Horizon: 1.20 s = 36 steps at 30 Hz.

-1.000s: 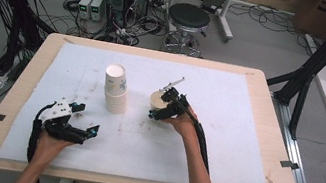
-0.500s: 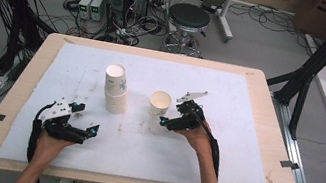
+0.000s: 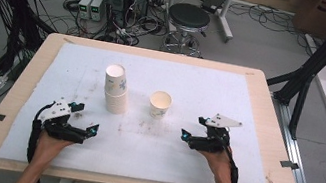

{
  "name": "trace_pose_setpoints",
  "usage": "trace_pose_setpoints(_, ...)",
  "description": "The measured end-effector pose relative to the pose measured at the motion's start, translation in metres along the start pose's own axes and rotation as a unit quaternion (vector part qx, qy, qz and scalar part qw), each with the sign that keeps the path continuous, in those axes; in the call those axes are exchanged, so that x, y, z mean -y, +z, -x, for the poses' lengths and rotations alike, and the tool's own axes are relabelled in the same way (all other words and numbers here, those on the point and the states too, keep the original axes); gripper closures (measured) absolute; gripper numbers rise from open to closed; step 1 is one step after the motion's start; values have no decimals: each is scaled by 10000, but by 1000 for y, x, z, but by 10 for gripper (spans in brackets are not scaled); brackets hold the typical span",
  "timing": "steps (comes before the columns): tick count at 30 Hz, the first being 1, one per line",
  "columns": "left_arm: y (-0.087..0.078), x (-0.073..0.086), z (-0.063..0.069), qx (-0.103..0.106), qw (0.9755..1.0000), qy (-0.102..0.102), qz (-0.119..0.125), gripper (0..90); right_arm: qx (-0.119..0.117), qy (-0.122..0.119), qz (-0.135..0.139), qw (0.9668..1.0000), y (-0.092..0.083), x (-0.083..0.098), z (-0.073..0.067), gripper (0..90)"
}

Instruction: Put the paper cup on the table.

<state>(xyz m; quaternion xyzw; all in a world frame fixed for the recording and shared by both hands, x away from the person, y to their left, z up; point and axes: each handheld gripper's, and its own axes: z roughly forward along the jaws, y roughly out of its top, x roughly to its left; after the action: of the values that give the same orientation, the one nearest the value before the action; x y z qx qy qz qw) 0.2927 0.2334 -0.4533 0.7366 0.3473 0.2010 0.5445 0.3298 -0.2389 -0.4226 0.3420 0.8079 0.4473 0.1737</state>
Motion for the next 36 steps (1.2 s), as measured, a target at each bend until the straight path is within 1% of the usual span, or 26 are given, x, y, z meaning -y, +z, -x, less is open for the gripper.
trace_pose_setpoints(1,0,0,0,-10,10000,6,-6,17,0,0,0,10000,0,0,0,174)
trace_pose_setpoints(3,0,0,1,-13,10000,28,-22,17,26,107,80,9999,-5,6,2,174)
trace_pose_setpoints(4,0,0,1,-27,10000,35,-23,17,12,119,78,9999,-6,9,3,174)
trace_pose_setpoints(6,0,0,2,-59,10000,63,-16,17,62,152,121,9998,-10,17,4,174)
trace_pose_setpoints(10,0,0,2,-74,9999,103,-2,17,106,158,184,9996,-11,23,5,174)
trace_pose_setpoints(11,0,0,2,-86,9999,94,7,17,91,205,234,9995,-10,27,6,174)
trace_pose_setpoints(14,0,0,3,-109,9999,117,27,17,137,233,305,9992,-10,33,8,174)
trace_pose_setpoints(17,0,0,3,-137,9998,140,-22,17,150,264,291,9991,-8,37,10,174)
trace_pose_setpoints(18,1,0,3,-124,9998,126,-32,17,151,301,296,9990,-8,38,10,174)
trace_pose_setpoints(21,0,0,3,-135,9998,117,-26,17,178,304,359,9987,-9,38,10,174)
trace_pose_setpoints(22,0,0,4,-135,9998,135,-12,17,192,403,374,9983,-9,39,12,174)
trace_pose_setpoints(23,0,0,4,-144,9998,157,4,17,192,403,374,9983,-9,39,12,174)
trace_pose_setpoints(25,-1,1,4,-163,9997,172,39,17,222,534,374,9976,-9,39,13,174)
trace_pose_setpoints(29,-2,1,4,-143,9998,140,83,17,258,494,393,9977,-10,40,12,174)
trace_pose_setpoints(30,-2,1,4,-141,9998,119,112,17,283,452,430,9976,-10,40,11,174)
trace_pose_setpoints(33,-3,2,4,-151,9997,107,163,18,276,405,416,9979,-10,40,11,174)
trace_pose_setpoints(36,-3,2,4,-149,9997,126,163,17,280,409,441,9978,-10,40,10,174)
